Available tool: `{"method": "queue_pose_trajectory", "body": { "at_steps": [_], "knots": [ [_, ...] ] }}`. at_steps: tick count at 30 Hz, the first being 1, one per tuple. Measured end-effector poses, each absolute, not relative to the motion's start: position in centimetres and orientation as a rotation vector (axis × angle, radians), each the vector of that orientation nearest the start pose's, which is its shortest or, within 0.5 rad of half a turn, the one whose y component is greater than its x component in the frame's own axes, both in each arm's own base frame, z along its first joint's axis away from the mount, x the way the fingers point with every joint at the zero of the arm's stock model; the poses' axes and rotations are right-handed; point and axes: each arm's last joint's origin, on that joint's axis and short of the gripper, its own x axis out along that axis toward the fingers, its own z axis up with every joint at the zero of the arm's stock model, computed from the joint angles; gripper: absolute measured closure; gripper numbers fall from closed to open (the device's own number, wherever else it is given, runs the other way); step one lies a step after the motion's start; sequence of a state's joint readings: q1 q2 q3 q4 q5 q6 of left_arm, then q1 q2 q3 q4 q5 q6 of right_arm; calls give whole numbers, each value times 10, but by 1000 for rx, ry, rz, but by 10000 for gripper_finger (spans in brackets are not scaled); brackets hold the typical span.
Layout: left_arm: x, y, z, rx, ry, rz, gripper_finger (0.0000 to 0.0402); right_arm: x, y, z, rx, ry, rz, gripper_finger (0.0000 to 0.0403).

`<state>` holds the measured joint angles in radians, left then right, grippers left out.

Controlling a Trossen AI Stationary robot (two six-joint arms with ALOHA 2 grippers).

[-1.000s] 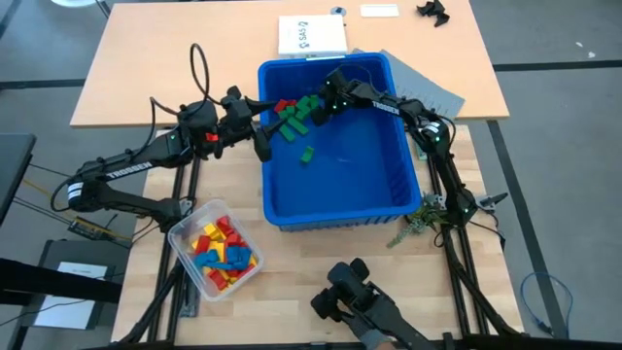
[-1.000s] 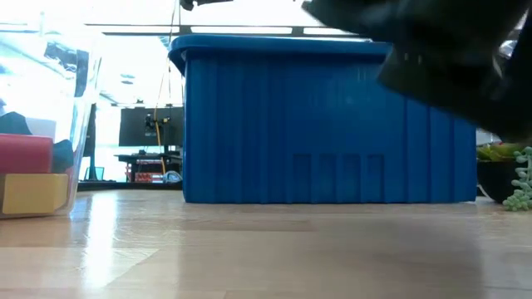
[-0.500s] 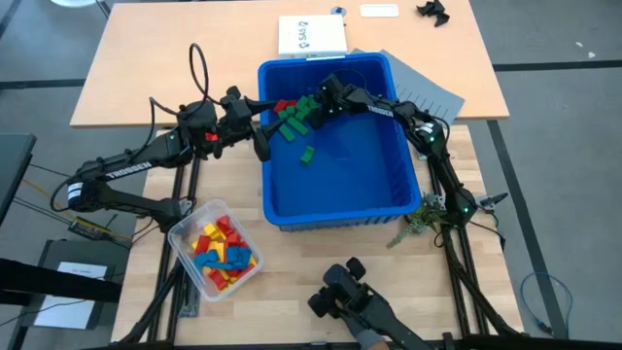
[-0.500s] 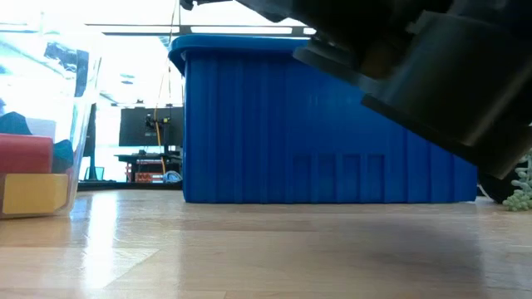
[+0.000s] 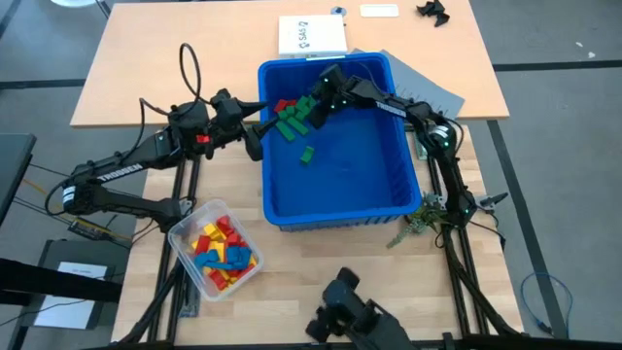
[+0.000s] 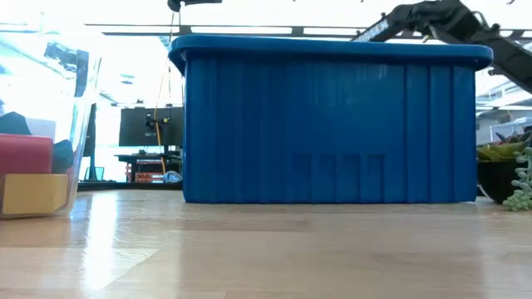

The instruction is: Sort Items/Unsort Items

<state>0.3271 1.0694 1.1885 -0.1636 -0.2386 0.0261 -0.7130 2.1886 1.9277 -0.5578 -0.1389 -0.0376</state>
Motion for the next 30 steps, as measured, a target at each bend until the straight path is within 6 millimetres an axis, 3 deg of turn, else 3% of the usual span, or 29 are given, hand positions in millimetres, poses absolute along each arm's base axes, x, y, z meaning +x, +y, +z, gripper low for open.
{"method": "queue_pose_trajectory", "body": {
  "at_steps": [5, 11, 22, 30],
  "knots": [
    [205, 79, 419, 15, 69, 623, 154, 383, -275, 295, 298, 633, -300, 272],
    [205, 80, 420, -54, 35, 660, 153, 409, -209, 329, 234, 541, -53, 272],
    [195, 76, 431, -138, -73, 657, 154, 458, -80, 339, 88, 453, 230, 272],
    [195, 76, 433, -174, -109, 653, 154, 472, -14, 352, -20, 314, 245, 272]
  ]
}}
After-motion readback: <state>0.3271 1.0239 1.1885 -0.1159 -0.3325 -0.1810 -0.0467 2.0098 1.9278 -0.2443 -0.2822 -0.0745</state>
